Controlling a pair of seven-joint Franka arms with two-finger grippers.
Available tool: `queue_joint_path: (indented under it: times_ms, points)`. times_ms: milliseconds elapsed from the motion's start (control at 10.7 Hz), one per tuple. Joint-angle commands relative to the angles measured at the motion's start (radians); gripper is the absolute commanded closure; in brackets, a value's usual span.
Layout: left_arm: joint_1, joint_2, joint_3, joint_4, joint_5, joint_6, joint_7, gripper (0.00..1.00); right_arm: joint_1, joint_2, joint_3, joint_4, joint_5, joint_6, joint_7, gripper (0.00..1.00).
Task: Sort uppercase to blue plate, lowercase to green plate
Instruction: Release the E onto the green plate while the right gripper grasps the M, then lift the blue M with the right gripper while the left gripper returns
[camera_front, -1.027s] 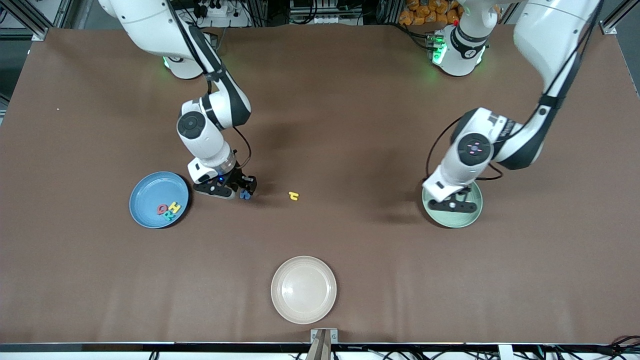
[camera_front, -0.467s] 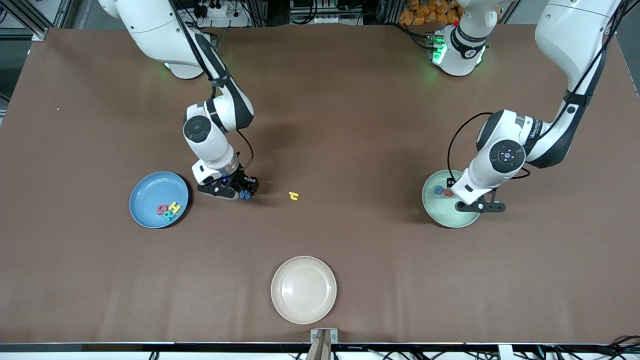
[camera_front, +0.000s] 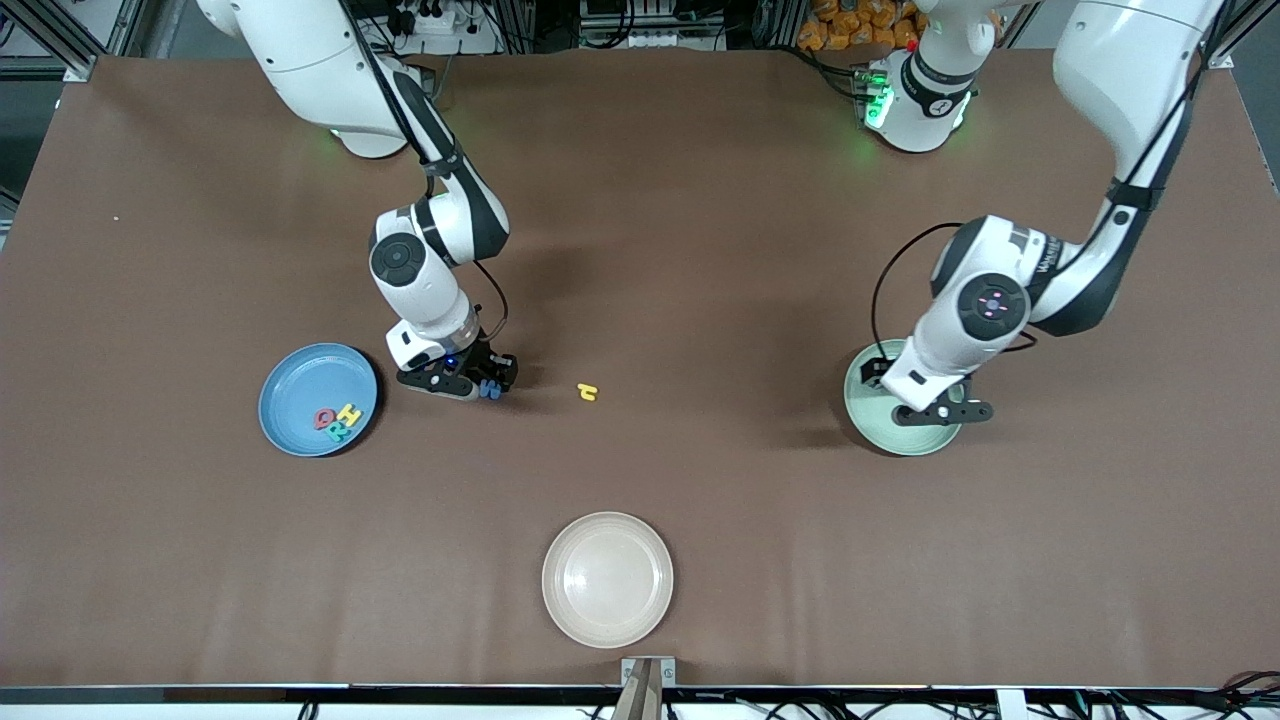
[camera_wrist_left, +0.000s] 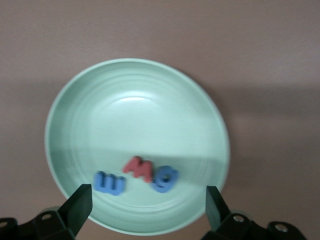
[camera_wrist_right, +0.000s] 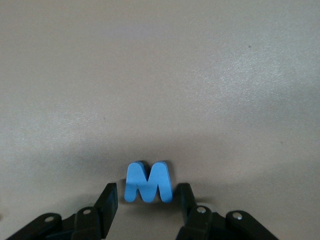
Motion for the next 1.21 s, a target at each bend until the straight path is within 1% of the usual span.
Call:
queue_joint_path:
  times_ms: [0,280,374,467,934,1121]
  points:
    - [-0.078,0.03,0.001,0.071,-0.018,-0.013,-0.19,0.0,0.012,0.017,-0.008,-0.003,-0.014,0.022,0.003,0.44]
    - [-0.176,0.108,0.001,0.196,-0.021,-0.013,-0.502,0.0,0.015,0.026,-0.008,0.007,-0.014,0.021,0.004,0.45]
    - [-0.196,0.137,0.001,0.236,-0.02,-0.013,-0.579,0.0,0.022,0.031,-0.009,0.01,-0.015,0.021,0.004,0.46]
    - [-0.23,0.153,0.001,0.256,-0.021,-0.013,-0.618,0.0,0.029,0.04,-0.011,0.014,-0.015,0.021,0.009,0.46]
    - [-0.293,0.18,0.001,0.297,-0.021,-0.012,-0.645,0.0,0.052,0.066,-0.015,0.027,-0.015,0.018,0.013,0.46]
    - [-0.31,0.188,0.001,0.314,-0.021,-0.013,-0.648,0.0,0.052,0.066,-0.015,0.027,-0.02,0.018,0.013,0.53]
